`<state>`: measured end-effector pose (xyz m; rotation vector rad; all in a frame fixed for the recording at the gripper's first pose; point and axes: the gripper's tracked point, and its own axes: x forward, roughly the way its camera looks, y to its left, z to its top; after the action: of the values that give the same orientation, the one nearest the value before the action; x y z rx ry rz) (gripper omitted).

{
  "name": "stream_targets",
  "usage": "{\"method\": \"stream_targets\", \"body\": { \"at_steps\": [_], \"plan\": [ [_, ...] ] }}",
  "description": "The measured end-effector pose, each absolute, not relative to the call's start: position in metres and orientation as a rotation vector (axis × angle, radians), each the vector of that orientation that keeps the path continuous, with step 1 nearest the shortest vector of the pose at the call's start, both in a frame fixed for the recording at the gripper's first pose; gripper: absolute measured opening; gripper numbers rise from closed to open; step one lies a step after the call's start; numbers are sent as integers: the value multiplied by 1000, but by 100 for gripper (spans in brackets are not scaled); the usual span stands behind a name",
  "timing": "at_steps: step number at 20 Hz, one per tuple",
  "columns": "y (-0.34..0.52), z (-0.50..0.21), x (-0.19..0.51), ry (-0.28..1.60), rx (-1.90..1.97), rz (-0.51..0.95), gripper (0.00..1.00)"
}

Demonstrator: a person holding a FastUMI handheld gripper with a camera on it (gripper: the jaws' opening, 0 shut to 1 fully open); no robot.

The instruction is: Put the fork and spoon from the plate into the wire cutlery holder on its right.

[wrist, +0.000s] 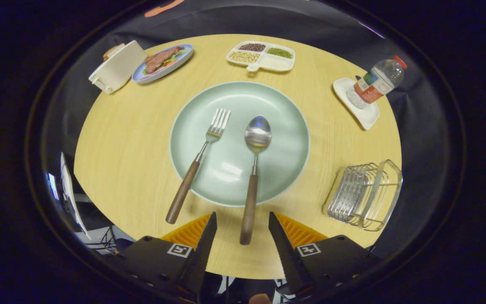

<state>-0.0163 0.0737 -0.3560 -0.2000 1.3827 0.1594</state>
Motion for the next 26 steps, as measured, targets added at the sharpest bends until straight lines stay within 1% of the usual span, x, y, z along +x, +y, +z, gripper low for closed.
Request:
{"method": "stream_targets", "body": {
  "at_steps": [2,3,5,6,7,8,9,10,14,19,23,26],
  "plan": [
    [73,-370,-18,1413,-183,149,67],
    [70,-375,-17,1422,-182,137,66],
    [67,-378,-20,1438,-162,122,30],
    [67,-378,-21,1445,-153,121,19],
    [65,-377,-19,1448,-156,112,18],
    [66,-375,-20,1447,-134,119,8],
    [65,-373,-19,1449,-118,114,8],
    [65,-370,-20,1445,-97,112,1],
    [62,-347,-19,1418,-86,145,1],
    [53,-296,-20,1360,-54,184,1],
    [29,-246,-26,1306,-28,192,1],
    [-11,-214,-31,1283,-4,160,1]
  ]
}}
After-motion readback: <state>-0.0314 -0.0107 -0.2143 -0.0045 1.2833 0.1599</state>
